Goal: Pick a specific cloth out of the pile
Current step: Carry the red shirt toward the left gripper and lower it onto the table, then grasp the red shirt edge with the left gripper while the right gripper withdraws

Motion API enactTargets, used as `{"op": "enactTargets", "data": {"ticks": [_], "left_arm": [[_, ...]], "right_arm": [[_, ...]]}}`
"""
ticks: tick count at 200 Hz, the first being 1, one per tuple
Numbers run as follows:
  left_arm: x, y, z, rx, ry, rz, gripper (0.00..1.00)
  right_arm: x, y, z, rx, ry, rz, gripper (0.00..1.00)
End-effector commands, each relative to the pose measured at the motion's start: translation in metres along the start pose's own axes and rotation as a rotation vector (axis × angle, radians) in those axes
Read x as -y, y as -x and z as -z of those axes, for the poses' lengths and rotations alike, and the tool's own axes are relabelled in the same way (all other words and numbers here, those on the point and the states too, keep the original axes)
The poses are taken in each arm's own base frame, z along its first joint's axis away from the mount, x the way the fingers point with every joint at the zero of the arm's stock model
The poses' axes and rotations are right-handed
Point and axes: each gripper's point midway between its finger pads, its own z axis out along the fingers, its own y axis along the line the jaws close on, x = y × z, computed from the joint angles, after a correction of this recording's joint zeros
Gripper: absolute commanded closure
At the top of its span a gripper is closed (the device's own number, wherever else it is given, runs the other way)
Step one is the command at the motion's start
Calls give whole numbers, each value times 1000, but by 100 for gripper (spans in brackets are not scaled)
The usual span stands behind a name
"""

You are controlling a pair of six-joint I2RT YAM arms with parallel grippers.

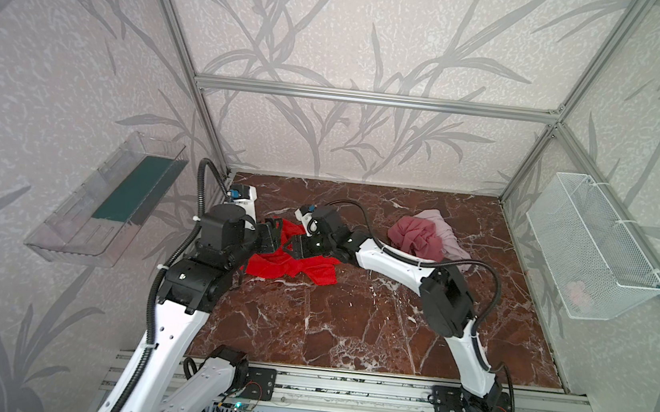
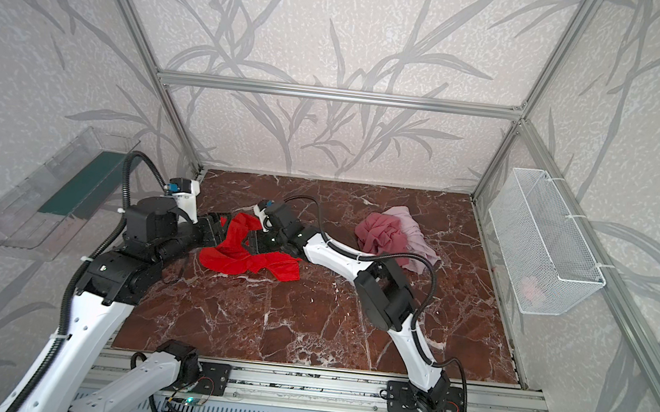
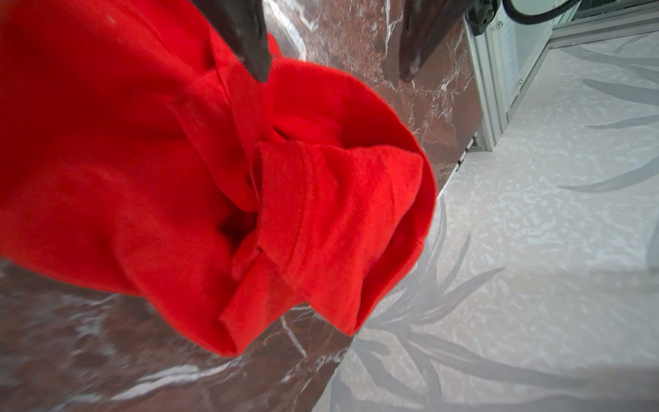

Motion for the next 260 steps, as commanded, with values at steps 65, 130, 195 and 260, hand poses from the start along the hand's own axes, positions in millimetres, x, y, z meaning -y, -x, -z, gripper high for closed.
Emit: {"op": "enactTargets", "data": {"ticks": [65,130,195,260], "left_arm": [[41,-63,-97,-178,-85,-50,43],[51,-128,-167,-349,-69,-117,40],[62,-194,-225,-558,-30,-191,42],[62,-222,-252,-625,27,-249,44]], "right_arm": [[43,6,166,243,-144,26,42],[92,-42,245,284,-323,-42,42],[119,-76,291,305,-423,-101,42],[125,-79,310,304,-457,-109,42]]}}
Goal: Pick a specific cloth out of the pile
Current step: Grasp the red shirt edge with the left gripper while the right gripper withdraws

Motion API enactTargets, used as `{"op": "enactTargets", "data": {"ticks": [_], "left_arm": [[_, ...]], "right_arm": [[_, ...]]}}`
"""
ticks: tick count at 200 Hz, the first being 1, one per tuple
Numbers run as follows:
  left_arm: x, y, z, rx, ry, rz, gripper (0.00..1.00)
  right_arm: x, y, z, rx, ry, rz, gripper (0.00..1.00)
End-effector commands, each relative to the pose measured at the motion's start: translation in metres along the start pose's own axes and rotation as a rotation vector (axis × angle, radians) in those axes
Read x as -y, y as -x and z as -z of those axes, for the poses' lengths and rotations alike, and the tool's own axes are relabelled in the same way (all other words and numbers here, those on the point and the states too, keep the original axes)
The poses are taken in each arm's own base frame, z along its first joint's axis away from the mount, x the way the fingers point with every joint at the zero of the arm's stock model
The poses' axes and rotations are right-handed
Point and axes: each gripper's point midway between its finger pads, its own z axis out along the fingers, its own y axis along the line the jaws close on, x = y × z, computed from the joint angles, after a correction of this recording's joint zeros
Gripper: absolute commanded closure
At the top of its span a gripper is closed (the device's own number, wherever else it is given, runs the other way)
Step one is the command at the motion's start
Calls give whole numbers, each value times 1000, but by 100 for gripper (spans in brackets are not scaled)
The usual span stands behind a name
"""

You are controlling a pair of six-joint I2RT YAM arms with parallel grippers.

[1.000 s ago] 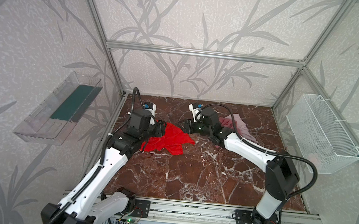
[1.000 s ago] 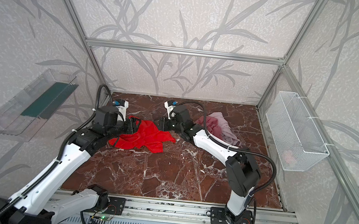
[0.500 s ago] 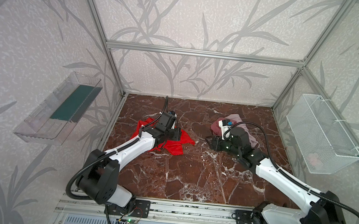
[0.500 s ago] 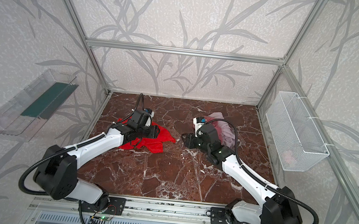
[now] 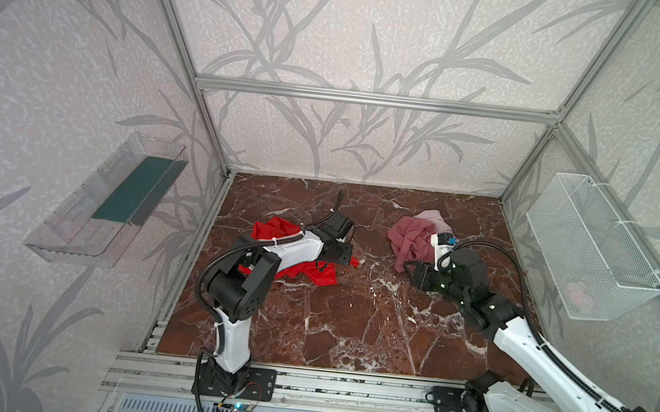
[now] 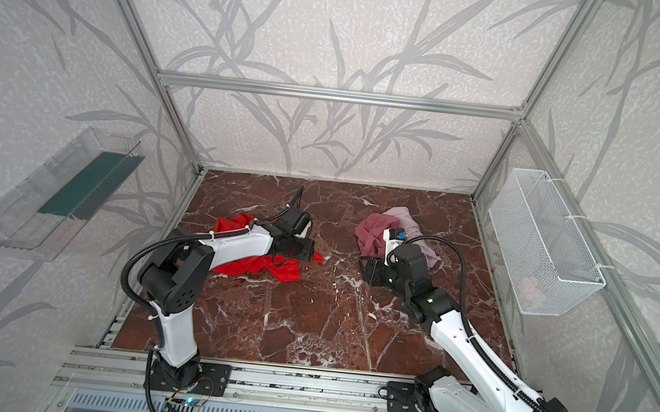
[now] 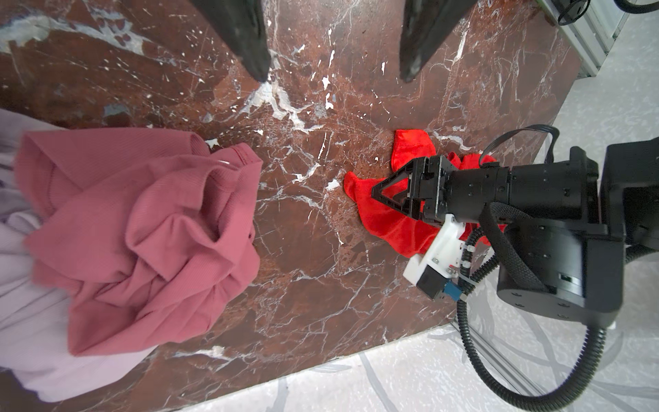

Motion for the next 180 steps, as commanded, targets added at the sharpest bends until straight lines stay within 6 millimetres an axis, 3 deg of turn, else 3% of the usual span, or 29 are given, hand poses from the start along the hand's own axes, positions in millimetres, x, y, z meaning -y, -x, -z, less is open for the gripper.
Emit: {"op": "enactTargets", "data": {"ticks": [1,33,71,104,140,180], "left_arm": [[-3,1,-5,-13,31,-12,44],[-6,-3,-14,-50,50,-28,44],[-9,-8,-24,-72,68,-42,53],[-13,-17,-32,-101,84,-59,74],[-14,-15,-28,-83,83,-59,100],[-1,-3,-16,-41,24,-49,100]], "right_arm": [[3,-1,4,-22,-21,19,42],[2,3,3,-9,-14,7,42],[5,3,5,0,-25,-1,42],[10,0,7,-24,-61,0,42],[16,-4,14,-8,-77,-6,42],[14,-3,21,9,-66,-14,42]]}}
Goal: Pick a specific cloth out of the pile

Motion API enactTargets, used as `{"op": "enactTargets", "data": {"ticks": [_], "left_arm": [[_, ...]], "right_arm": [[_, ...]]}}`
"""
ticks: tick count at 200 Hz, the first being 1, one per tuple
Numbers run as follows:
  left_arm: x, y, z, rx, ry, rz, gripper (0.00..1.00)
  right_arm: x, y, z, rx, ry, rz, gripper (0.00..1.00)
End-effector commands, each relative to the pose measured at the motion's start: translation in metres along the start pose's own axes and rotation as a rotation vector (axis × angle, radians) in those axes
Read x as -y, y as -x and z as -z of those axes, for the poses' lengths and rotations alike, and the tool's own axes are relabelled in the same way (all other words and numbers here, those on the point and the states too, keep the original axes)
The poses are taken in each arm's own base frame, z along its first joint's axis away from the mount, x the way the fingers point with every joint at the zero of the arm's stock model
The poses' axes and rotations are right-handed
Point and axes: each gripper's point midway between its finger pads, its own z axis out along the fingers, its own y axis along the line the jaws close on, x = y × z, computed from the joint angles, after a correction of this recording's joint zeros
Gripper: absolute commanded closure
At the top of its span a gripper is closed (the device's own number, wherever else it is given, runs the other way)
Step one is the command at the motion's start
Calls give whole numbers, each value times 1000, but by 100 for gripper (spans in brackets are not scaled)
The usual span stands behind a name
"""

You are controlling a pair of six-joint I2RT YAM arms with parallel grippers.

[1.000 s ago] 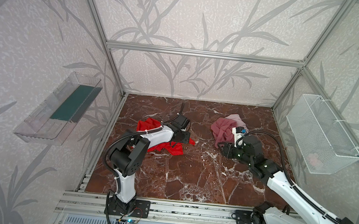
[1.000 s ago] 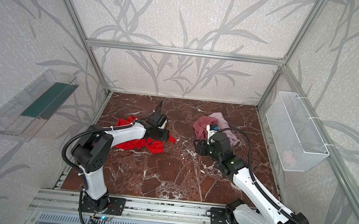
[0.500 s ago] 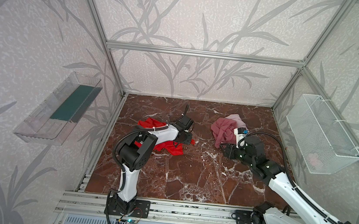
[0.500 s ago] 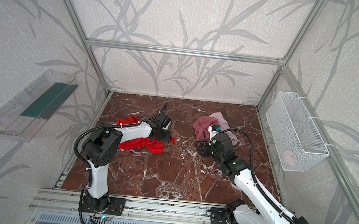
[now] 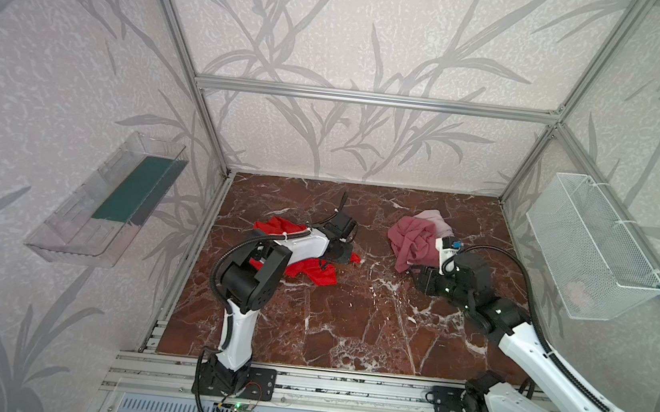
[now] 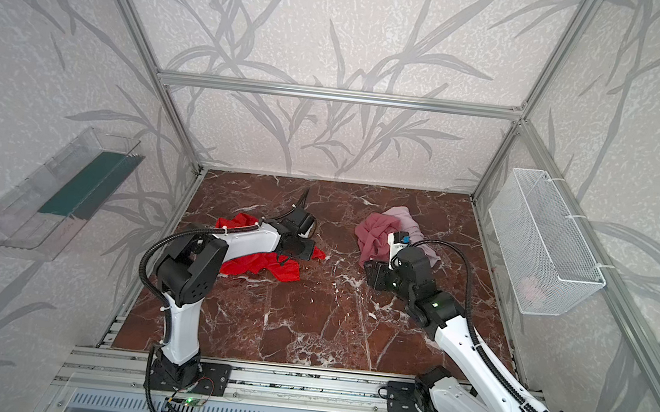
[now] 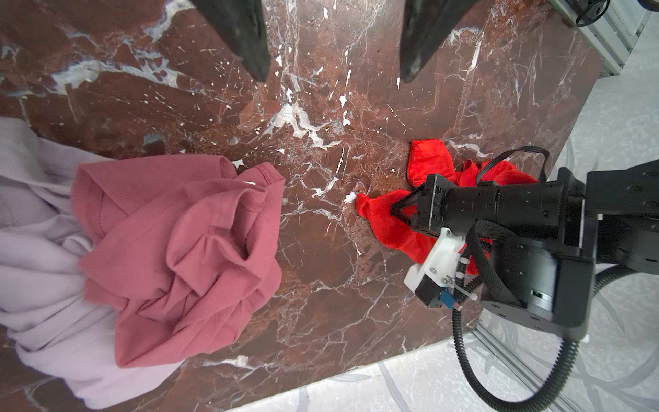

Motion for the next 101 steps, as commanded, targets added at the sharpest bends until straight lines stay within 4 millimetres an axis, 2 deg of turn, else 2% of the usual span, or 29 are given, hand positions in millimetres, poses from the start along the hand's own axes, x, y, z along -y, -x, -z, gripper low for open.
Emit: {"op": "enactTargets", "data": {"ticks": [1,43,101], "left_arm": [[6,-2,7,-4,-39,0,100],[19,25,39,78,-101,14,100],[33,60,81,174,-162,20,100]], "right_arm": [[3,1,7,11,-10,-9,42],[0,9,21,59,3,2,42],[-6,16,29,72,24,8,42]]}}
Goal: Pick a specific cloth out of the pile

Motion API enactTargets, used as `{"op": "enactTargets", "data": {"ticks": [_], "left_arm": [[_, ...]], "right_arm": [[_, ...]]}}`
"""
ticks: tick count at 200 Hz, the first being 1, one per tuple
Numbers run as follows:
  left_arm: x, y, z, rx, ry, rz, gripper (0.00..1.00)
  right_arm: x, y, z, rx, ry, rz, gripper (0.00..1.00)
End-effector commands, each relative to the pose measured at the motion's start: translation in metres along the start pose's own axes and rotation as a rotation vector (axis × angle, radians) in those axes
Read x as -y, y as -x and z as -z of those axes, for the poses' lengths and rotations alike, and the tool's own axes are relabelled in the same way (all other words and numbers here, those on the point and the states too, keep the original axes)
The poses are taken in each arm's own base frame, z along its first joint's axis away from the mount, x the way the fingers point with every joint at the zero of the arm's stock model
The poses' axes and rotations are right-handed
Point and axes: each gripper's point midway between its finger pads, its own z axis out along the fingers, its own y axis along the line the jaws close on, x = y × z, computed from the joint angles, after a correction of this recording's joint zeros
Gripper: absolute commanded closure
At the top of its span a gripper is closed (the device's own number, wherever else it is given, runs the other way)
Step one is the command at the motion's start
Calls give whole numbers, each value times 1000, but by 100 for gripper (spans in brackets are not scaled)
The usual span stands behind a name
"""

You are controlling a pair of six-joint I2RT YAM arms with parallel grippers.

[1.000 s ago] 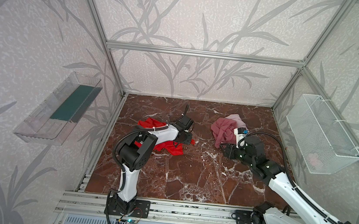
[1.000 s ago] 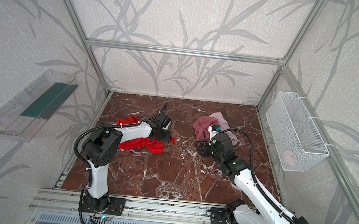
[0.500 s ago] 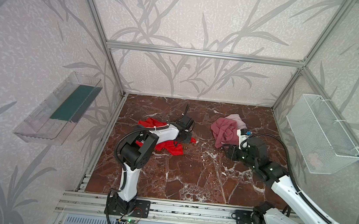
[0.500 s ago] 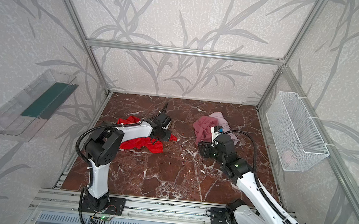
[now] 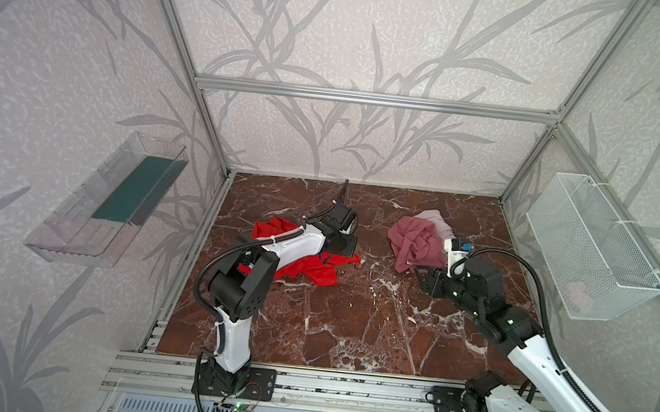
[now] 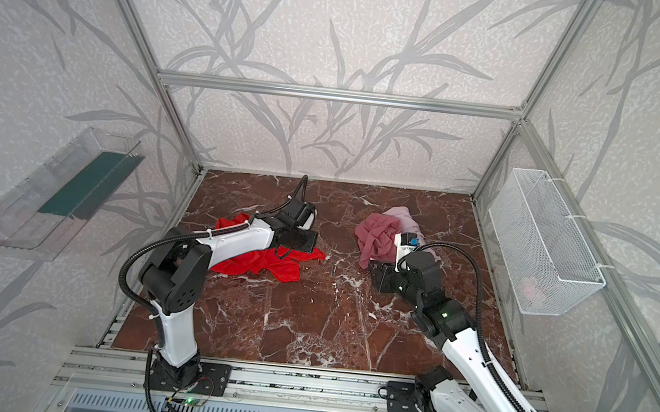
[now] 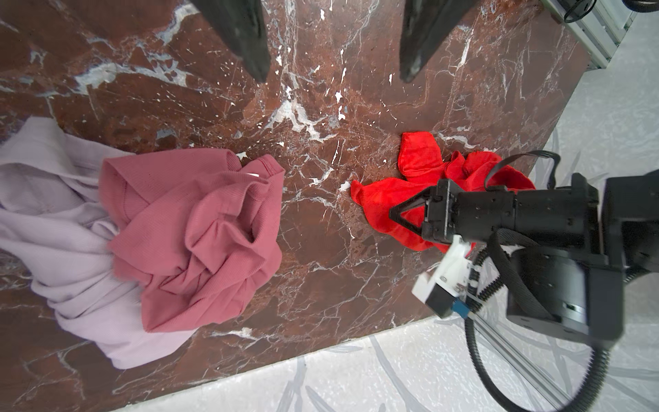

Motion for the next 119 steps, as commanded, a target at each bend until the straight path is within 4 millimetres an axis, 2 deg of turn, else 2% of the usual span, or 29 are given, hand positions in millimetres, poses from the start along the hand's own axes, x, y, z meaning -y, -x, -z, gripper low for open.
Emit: {"op": "enactTargets", "data": {"ticks": [1,17,21,24,33,40,43,51,89,119], "left_arm": [[12,26,28,65,-41,6,100],[16,29,29,68,-51,1,100],[15,29,28,64,-48,4,95],[16,28,28,61,-50,4,90],[16,25,25,43,-54,3,63],[15,21,21,26,-51,4,48],[15,19,20,19,-49,4,38],[13,13,16,-3,-46,1,28],[7,-7,-3,-75,-23,1,23],[7,-17,-19,-117,-27,6,25]], "right_arm": [[-4,8,7,20,11,7,42],[-5,9,7,24,18,4,41],[-6,9,7,24,21,3,42],[-6,9,7,24,23,4,42],[-7,9,7,23,27,4,41],[-7,9,6,21,26,3,42],[-7,9,6,22,27,4,41],[-6,9,5,19,27,3,41],[-9,9,4,22,42,-1,41],[-10,8,3,20,49,-3,41]]}}
